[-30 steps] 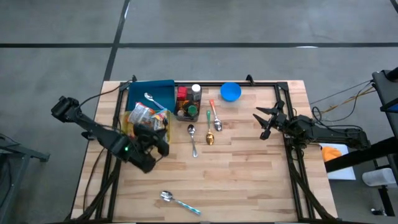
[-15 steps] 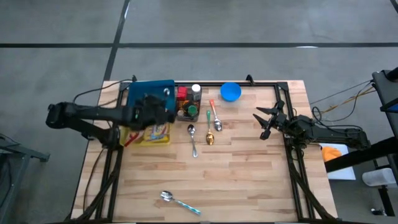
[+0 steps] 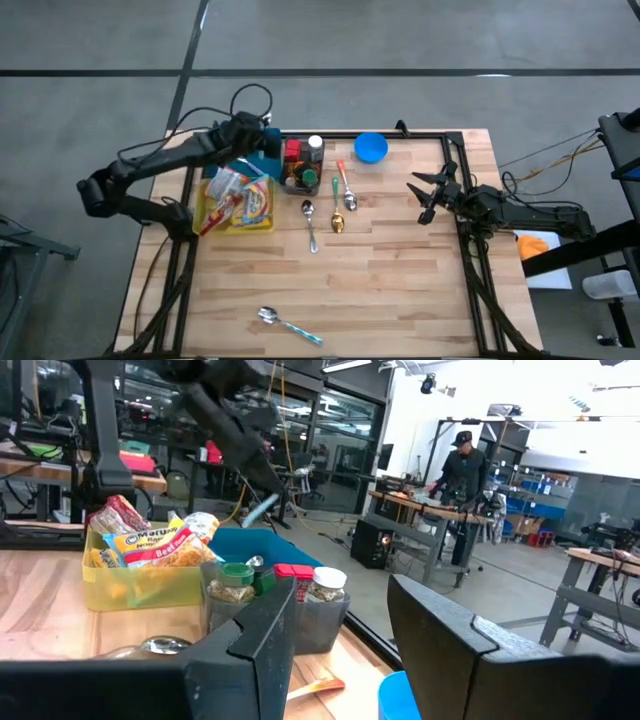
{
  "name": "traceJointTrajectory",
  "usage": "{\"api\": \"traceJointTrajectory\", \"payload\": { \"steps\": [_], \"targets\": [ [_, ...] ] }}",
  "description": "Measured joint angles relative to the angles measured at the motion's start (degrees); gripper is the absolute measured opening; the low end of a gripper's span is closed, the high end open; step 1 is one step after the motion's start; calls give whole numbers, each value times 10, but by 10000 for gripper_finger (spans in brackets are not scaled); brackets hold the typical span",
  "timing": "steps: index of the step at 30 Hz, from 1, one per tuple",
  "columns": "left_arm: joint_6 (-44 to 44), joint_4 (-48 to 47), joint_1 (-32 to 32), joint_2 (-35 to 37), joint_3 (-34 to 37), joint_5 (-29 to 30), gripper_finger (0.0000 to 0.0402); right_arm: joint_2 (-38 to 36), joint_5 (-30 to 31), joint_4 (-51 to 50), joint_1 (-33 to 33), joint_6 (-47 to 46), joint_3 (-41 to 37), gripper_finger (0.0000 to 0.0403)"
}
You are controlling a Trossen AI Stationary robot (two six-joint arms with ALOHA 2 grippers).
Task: Pick & Place Food Item
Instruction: Put the blue spoon into the blue bin
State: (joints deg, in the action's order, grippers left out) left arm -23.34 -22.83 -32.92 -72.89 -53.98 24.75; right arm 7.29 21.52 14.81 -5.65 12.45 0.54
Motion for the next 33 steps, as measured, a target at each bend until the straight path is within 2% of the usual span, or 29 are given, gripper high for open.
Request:
{"api": "traceJointTrajectory", "payload": {
  "steps": [20,25,30,33],
  "targets": [
    [53,3,-65,-166,0,-31,6,0,0,0,0,0,0,157],
    [49,1,-74,-194,0,-61,6,0,0,0,0,0,0,157],
    [50,1,-76,-211,0,-66,7,0,0,0,0,0,0,157],
    [52,1,-78,-211,-1,-71,27,0,0,0,0,0,0,157]
  ]
}}
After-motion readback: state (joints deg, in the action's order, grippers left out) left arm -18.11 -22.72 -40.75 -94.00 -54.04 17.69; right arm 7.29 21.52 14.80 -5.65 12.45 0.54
